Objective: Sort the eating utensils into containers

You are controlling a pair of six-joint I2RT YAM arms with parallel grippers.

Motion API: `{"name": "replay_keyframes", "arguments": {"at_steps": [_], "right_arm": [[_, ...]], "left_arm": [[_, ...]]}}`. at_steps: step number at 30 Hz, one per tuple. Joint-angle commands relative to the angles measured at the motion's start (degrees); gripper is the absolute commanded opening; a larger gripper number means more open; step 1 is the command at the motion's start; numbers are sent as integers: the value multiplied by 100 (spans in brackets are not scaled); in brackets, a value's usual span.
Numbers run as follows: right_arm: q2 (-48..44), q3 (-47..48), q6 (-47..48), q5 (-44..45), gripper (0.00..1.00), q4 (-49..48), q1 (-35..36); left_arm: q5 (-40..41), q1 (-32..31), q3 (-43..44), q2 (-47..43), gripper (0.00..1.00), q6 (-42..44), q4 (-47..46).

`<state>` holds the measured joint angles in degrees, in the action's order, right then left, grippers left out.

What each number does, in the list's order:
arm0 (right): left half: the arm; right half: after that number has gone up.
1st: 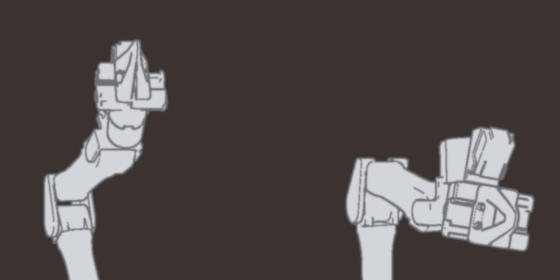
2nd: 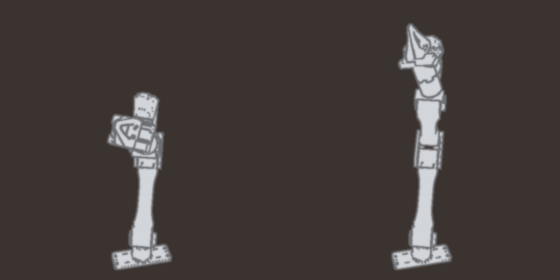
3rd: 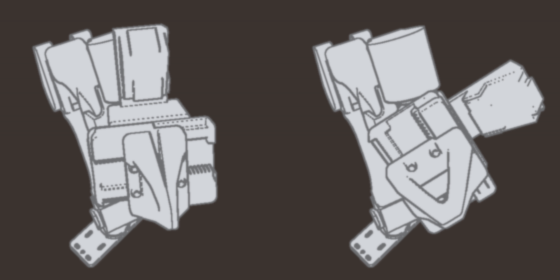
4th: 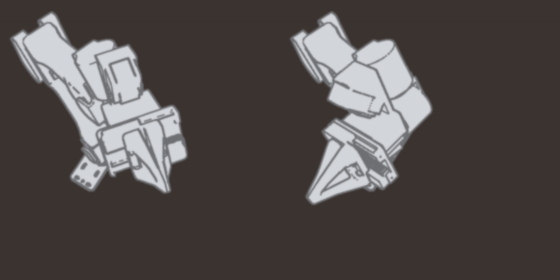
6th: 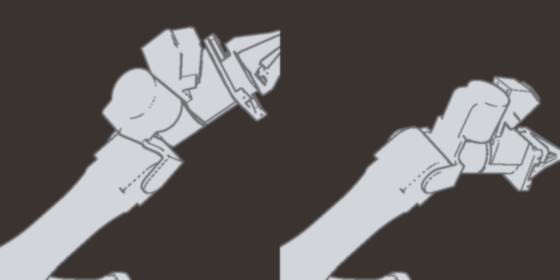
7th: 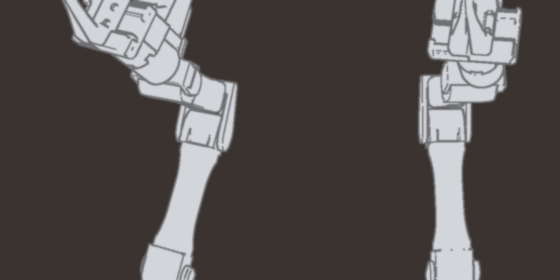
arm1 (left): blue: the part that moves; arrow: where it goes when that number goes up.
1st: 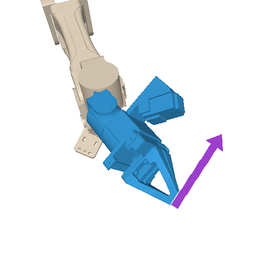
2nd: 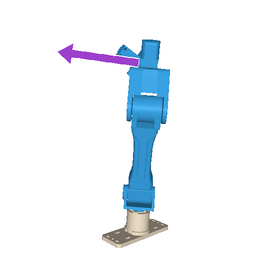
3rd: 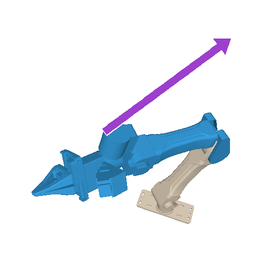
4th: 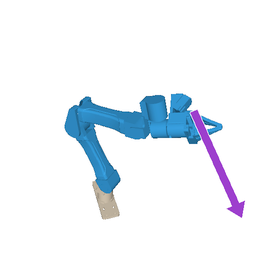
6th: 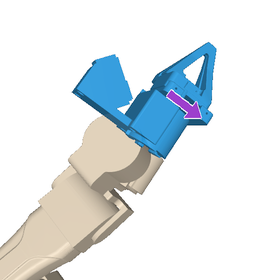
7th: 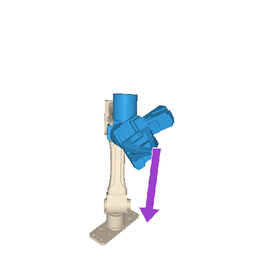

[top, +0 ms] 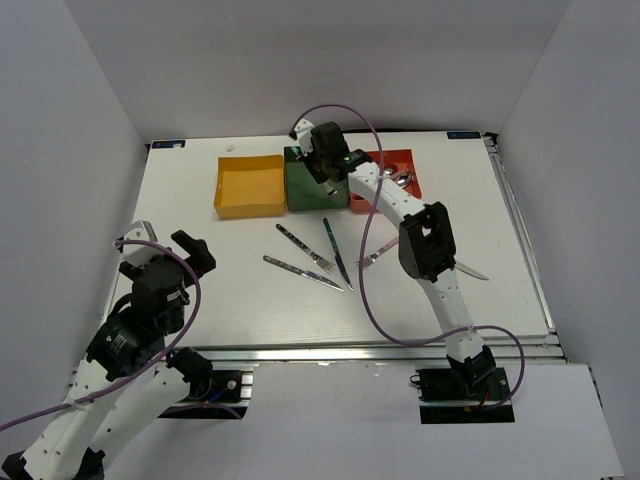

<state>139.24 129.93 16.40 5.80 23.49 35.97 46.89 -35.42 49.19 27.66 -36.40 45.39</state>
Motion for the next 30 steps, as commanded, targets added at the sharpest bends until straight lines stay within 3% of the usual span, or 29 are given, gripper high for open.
{"name": "replay_keyframes", "arguments": {"at_steps": [1,7,11,16,24,30], "right_arm": [[-757,-248,-479,-895,0,-520,-248],[-1206,-407,-744,-1301,0,-880,-327],[-706,111,-376,-1239,0,-784,-345],[-364,-205,240,-1213,0,-1442,-371],[50,-214,363,-1283,0,-2005,-415],[86,-239,469,-1345,0,-1839,-441]], "left_arm": [[-66,0,-32,29,98,63,-65],[-66,0,-32,11,98,54,-56],[-58,0,-32,11,98,54,-47],[-75,0,-32,29,98,63,-65],[-119,0,-32,82,98,89,-91],[-137,0,-41,38,98,98,-109]]}}
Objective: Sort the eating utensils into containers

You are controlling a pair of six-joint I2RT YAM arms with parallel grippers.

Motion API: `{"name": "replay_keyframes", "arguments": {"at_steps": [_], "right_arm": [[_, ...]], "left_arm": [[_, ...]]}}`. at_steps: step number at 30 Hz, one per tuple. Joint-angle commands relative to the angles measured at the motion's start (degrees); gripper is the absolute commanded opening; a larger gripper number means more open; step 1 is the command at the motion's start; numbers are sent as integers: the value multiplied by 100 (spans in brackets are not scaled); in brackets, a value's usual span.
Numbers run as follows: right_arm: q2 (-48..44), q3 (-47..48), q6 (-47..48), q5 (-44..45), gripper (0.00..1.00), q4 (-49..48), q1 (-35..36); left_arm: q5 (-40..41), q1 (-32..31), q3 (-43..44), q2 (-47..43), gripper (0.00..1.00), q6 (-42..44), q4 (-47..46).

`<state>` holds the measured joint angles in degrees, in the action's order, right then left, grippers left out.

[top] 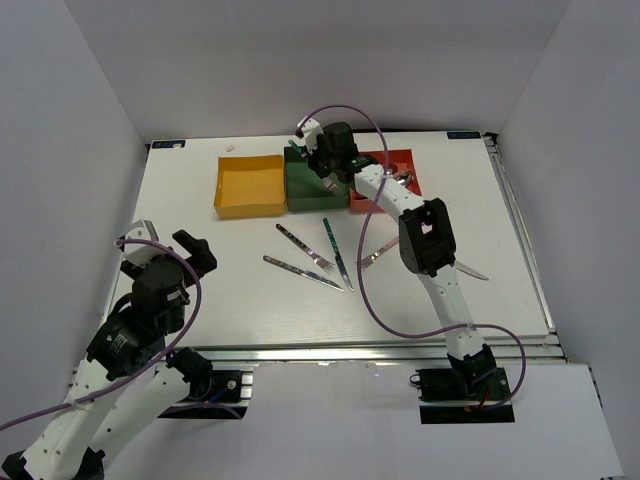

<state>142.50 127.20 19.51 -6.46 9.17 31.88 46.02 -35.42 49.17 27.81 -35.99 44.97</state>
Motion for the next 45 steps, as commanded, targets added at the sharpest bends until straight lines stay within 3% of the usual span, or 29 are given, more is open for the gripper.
{"name": "replay_keyframes", "arguments": {"at_steps": [1,9,14,16,17,20,25,27,28,29,30,32,35,38,40,45], "right_arm": [[-318,-45,159,-127,0,-372,-33],[-907,-1020,-131,4,0,-310,-15],[-917,-961,-184,101,3,-214,20],[-777,-759,-219,118,15,-91,20],[-715,-584,-271,258,40,-30,29],[-530,-136,-359,434,87,198,29],[-1150,-194,-789,583,89,252,38],[-1600,-492,-1193,1600,89,226,29],[-2107,-877,-1839,2048,89,461,29],[-2382,-1116,-2428,3175,89,715,20],[-2628,-1370,-2974,3560,89,1040,11],[-3454,-2616,-4223,3949,89,1508,11],[-4316,-4489,-5514,4090,89,1325,11],[-4547,-5430,-6429,4407,89,1481,3],[-4336,-5442,-6862,4477,89,1893,3],[-3512,-4995,-7531,4548,79,2580,-6]], "left_arm": [[-49,0,-39,14,98,74,-67],[-58,0,-48,-48,98,66,-67],[-67,0,-56,-118,98,66,-85],[-67,0,-48,-136,98,66,-76],[-67,0,-56,-136,98,66,-76],[-76,0,-56,-162,98,66,-76],[-76,0,-56,-153,98,66,-85],[-76,0,-56,-144,98,66,-76],[-67,0,-48,-136,98,66,-76],[-58,0,-48,-136,98,66,-76],[-49,0,-56,-153,98,57,-76],[-32,0,-56,-162,98,48,-67],[12,0,-30,-110,98,22,-41],[12,0,-30,-101,98,4,-15],[21,9,-30,-153,98,-5,-6],[21,0,-30,-250,98,-5,-6]]}}
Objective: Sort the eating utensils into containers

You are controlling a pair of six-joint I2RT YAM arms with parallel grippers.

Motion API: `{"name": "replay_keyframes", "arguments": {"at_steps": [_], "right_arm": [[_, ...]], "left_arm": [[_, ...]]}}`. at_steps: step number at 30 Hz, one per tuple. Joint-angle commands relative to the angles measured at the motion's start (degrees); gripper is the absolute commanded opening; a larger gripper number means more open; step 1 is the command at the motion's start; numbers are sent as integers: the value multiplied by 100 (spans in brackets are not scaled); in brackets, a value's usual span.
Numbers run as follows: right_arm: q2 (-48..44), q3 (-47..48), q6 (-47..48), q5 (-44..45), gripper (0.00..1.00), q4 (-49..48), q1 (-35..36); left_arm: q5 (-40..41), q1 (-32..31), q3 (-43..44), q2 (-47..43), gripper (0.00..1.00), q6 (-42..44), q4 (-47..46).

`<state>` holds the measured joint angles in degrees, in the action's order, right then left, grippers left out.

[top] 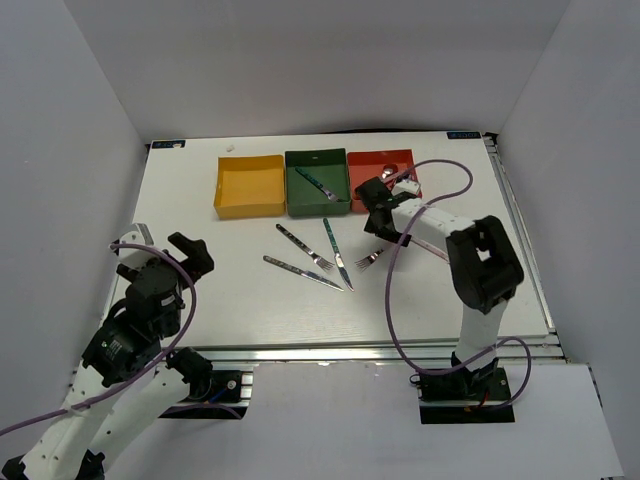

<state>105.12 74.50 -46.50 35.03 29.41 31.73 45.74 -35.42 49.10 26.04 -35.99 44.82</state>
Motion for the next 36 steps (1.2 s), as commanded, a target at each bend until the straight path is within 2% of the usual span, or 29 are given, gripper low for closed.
{"name": "replay_keyframes", "arguments": {"at_steps": [1,2,4,7,10,11,14,15,17,18,21,23,27,29,30,31,32,33,34,35,36], "right_arm": [[350,380,-1088,426,76,749,0],[464,468,-1211,444,71,907,-17],[720,609,-1475,435,70,1189,-17],[843,356,-1502,216,68,857,-52],[879,40,-1694,-57,47,715,-105],[861,-31,-1757,-109,31,707,-105],[712,-339,-1906,-311,14,567,-96],[607,-435,-1967,-373,13,540,-96],[466,-523,-2038,-461,3,574,-96],[274,-568,-2091,-505,0,618,-88],[-375,-901,-2319,-479,0,619,44],[-745,-1138,-2198,-435,0,191,246],[-1598,-1219,291,-969,0,-1441,580],[-1670,-1113,1278,-1681,0,-2041,589],[-1557,-878,2145,-1944,0,-2479,563],[-1399,-571,2598,-2243,0,-2466,554],[-1154,-177,3055,-2402,0,-2362,545],[-490,898,3468,-2561,0,-2135,537],[-101,1561,4264,-3110,0,-1454,510],[721,2229,4585,-3299,0,-1099,501],[1155,3541,4945,-3396,0,-773,475]], "left_arm": [[49,0,-32,-82,98,-5,9],[49,0,-24,-90,98,-5,18],[49,0,-32,-108,98,-5,18],[32,0,-41,-143,98,-14,9],[23,0,-32,-135,98,-5,18],[23,0,-32,-143,98,-5,10],[23,0,-32,-161,98,-5,9],[32,0,-41,-161,98,-5,9],[32,0,-24,-170,98,-5,9],[32,0,-23,-161,98,-13,18],[49,0,-32,-187,98,-22,10],[58,0,-32,-214,98,-22,18],[76,0,-32,-249,98,-31,18],[85,0,-32,-249,98,-40,36],[93,0,-32,-257,98,-40,27],[85,0,-41,-249,98,-31,10],[85,0,-41,-257,98,-31,9],[76,0,-41,-240,98,-22,18],[67,0,-41,-231,98,-22,10],[67,0,-41,-196,98,-22,9],[67,0,-41,-179,98,-22,9]]}}
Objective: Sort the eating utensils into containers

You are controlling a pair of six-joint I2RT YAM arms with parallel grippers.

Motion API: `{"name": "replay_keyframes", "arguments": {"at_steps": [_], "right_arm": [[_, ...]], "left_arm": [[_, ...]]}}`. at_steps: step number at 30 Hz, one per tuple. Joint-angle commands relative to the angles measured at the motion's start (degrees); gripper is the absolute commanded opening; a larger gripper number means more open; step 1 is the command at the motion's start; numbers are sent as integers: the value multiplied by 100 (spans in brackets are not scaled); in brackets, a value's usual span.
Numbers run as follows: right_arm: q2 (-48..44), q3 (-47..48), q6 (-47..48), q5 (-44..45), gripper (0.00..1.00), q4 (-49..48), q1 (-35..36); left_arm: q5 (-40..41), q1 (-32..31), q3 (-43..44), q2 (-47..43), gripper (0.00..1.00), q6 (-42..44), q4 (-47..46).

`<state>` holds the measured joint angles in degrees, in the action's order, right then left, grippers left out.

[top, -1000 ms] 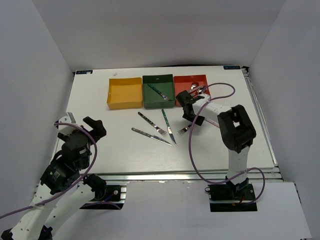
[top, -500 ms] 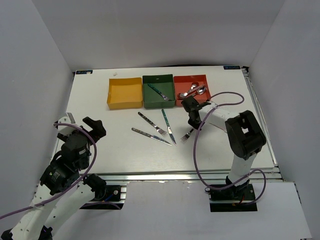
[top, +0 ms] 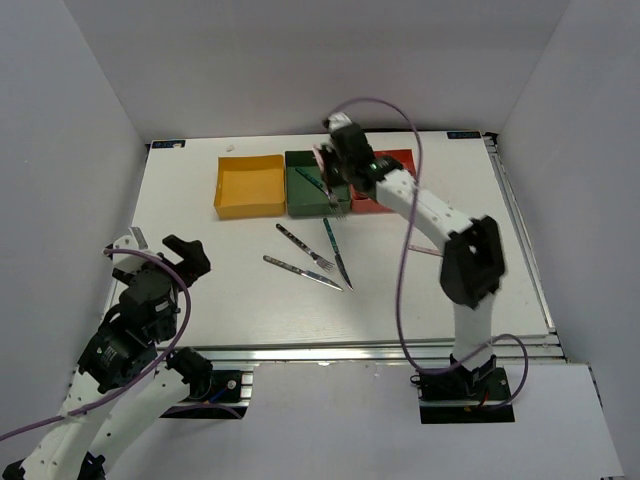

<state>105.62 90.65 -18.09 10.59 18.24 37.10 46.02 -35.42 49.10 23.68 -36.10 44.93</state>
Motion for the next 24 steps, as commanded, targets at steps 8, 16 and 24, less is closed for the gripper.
{"name": "replay_keyframes", "arguments": {"at_steps": [8,16,24], "right_arm": [[2711,3647,4127,-629,0,219,-133],[3008,3961,4454,-716,0,-31,-203],[2709,3609,4279,-603,68,-145,-230]], "left_arm": [[4,0,-59,66,98,15,-36],[-76,0,-41,452,98,76,-72],[-119,9,-41,558,98,103,-98]]}}
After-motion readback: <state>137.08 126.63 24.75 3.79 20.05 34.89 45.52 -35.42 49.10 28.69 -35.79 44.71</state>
